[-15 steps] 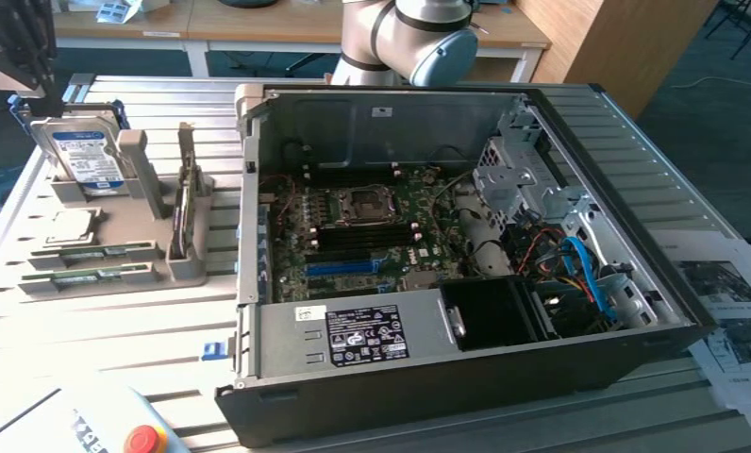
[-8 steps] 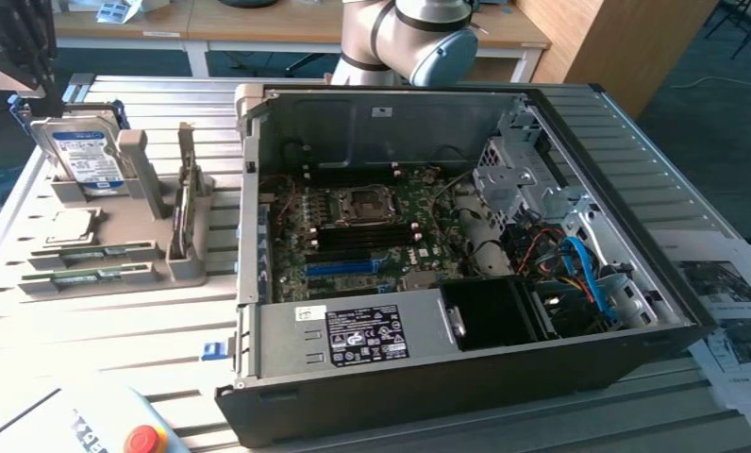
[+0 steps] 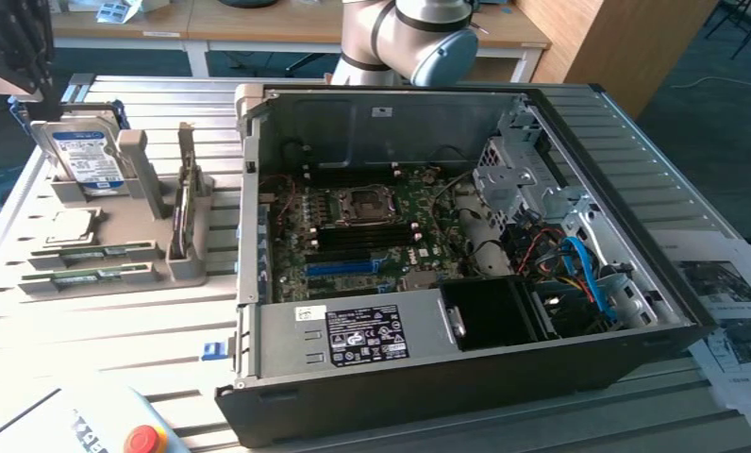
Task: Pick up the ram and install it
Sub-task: 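Pick up the ram and move it above insertion slot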
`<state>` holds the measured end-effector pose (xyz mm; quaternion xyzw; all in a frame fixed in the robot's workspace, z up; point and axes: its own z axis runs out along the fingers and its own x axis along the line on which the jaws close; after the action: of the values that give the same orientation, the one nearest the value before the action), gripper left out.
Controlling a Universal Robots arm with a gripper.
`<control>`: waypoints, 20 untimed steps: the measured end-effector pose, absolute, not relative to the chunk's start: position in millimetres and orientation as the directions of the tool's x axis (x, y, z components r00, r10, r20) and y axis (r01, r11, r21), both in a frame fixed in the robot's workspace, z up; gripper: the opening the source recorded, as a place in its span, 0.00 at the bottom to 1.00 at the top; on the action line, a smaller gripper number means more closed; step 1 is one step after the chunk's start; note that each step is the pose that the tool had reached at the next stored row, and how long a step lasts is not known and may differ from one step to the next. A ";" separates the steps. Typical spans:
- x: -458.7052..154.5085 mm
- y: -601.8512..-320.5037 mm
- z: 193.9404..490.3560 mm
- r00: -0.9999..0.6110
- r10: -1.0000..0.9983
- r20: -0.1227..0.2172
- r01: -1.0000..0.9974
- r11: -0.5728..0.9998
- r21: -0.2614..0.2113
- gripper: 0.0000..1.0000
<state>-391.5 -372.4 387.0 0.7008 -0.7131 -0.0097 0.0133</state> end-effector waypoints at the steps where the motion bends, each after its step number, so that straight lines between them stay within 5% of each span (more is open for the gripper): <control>1: -391.5 -374.1 387.0 -0.017 -1.000 0.005 -0.999 0.017 0.033 0.10; 20: -391.6 -386.9 377.6 -0.018 -1.000 0.006 -0.999 0.018 0.032 0.10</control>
<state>-391.6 -386.9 377.6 0.7008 -0.7132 -0.0092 0.0135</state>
